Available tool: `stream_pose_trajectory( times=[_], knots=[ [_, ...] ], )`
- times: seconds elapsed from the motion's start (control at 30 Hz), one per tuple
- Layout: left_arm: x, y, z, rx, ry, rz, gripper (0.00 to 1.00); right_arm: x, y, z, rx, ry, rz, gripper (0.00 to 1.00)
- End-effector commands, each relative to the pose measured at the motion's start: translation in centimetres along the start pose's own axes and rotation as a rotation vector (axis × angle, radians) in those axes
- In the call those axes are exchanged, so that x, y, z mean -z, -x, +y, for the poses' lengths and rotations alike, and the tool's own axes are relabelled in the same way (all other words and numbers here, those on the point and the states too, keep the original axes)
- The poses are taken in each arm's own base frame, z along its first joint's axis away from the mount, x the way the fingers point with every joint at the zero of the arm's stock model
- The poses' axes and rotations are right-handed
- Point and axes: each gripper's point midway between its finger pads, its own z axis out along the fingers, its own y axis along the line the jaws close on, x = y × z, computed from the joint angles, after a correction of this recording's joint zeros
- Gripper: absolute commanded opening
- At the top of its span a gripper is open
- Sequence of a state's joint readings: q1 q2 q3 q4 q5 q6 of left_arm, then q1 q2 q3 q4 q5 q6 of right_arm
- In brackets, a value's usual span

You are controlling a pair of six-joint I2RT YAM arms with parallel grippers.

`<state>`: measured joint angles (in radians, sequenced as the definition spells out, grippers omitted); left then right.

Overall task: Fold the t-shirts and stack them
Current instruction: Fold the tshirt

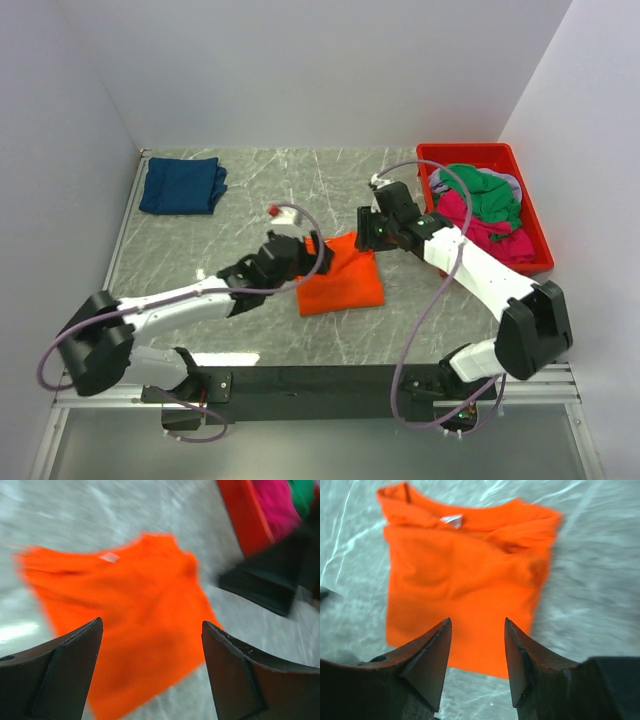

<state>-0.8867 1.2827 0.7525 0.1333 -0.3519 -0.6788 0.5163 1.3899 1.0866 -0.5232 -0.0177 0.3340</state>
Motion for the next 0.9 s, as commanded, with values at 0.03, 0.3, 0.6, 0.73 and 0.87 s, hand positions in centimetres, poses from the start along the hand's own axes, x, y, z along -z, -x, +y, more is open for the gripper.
stream_pose_trajectory(
  times=[0.03,0.3,0.6,0.73,0.87],
  knots=[
    [-1.0,-3.6,-6.4,0.010,-0.188,0.047,0.85,-3.3,-2.0,2.3,0.009,0.138,0.102,0.53],
    [-4.4,-9.8,-8.9,-0.032,-0.261,0.145,0.86,-8.0,-3.8,0.3,0.004,0.036,0.219,0.52],
    [-4.3,-16.2,-3.7,-0.067,-0.179,0.270,0.86,-11.0,-2.8,-3.6,-0.030,-0.121,0.242,0.52],
    [-3.4,-17.7,-2.5,-0.060,-0.169,0.301,0.86,-11.5,-1.9,-5.1,-0.042,-0.159,0.237,0.52],
    [-2.8,-18.4,-2.5,-0.076,-0.164,0.315,0.86,-11.8,-0.9,-5.5,-0.047,-0.162,0.223,0.52]
  ],
)
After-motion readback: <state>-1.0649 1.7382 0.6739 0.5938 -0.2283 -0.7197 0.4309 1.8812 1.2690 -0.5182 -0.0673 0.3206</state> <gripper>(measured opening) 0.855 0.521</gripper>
